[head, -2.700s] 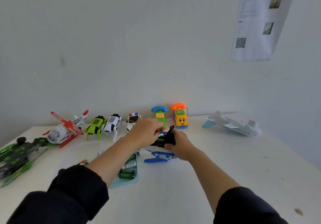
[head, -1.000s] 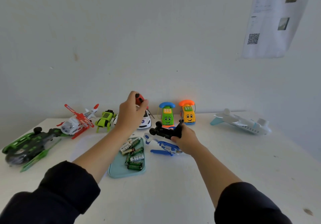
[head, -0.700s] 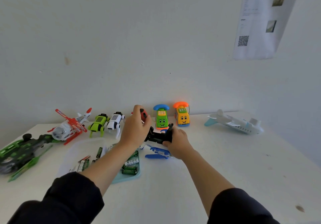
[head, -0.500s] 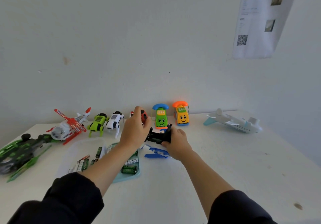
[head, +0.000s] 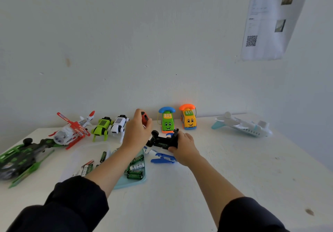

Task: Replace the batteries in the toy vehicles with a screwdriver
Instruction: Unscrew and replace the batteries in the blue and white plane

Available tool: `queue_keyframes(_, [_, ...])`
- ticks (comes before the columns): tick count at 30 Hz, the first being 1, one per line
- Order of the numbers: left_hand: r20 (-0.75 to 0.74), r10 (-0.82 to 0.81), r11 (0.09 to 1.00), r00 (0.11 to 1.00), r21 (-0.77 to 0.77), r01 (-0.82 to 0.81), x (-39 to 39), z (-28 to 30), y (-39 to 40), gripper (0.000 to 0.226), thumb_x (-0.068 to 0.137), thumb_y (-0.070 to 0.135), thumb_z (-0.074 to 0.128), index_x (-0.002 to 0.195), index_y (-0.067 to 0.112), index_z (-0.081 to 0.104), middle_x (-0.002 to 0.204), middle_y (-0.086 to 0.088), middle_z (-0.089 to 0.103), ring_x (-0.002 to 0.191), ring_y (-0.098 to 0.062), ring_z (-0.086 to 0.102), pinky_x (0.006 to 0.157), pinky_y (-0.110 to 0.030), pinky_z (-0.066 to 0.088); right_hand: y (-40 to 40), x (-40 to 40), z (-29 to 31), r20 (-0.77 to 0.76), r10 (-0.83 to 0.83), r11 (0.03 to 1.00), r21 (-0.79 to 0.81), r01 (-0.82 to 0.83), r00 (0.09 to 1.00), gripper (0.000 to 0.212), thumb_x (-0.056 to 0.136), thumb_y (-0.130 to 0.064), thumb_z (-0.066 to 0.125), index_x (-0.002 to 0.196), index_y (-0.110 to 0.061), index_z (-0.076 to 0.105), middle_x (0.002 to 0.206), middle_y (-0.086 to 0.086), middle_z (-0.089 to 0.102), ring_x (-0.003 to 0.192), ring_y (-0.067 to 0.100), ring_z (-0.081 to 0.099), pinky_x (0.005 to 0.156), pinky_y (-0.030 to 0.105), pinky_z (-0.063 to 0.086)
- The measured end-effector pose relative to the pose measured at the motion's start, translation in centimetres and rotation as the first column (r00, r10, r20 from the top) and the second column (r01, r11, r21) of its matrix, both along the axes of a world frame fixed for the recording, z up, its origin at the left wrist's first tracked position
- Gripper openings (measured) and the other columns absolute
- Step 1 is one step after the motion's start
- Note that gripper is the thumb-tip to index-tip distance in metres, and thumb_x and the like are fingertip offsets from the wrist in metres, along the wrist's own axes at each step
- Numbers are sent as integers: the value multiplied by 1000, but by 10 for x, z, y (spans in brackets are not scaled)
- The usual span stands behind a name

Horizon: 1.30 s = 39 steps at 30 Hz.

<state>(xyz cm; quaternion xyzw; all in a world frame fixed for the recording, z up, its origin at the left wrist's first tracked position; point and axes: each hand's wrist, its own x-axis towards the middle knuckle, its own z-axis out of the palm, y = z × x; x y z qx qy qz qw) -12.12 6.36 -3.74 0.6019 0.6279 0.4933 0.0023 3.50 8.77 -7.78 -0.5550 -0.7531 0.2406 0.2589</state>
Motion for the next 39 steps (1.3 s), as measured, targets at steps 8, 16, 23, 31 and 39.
queue_keyframes(8, [310,51,999,949,-8,-50,-10,-7,-3,10,95,14,51,97,5,48,78,-11,65,44,-9,62,48,-28,56,-1,2,0,-17,14,1000,1,-14,1000,40,91,-19,59,126,-12,41,130,6,44,134,24,24,106,39,32])
queue_keyframes(16, [883,229,972,411,-232,-44,-40,-22,2,9,95,6,48,99,-1,53,72,-14,60,39,-13,59,39,-22,51,0,2,0,-12,20,1000,-3,-20,1000,41,91,-20,59,127,-13,41,130,5,44,133,24,25,107,38,30])
queue_keyframes(23, [864,127,972,486,-206,112,-5,-9,2,11,94,7,49,90,-1,54,67,-14,61,38,-14,58,39,-22,51,2,4,1,-33,16,1000,-7,-16,999,35,90,-17,60,122,-12,45,124,6,47,125,22,31,103,35,32])
queue_keyframes(31, [424,-48,966,904,248,-66,-4,22,0,9,90,8,49,86,16,47,76,-9,58,68,-24,59,61,-32,47,4,7,-1,-53,-3,1000,-29,1,999,40,90,-19,60,126,-12,43,128,8,46,123,22,34,102,32,32])
queue_keyframes(39, [-641,-338,895,689,-446,25,4,0,13,18,90,17,50,102,11,62,97,-7,63,91,-25,59,68,-29,42,3,5,-1,-37,11,1000,2,-11,999,38,89,-17,60,124,-13,44,124,5,47,123,21,33,100,34,34])
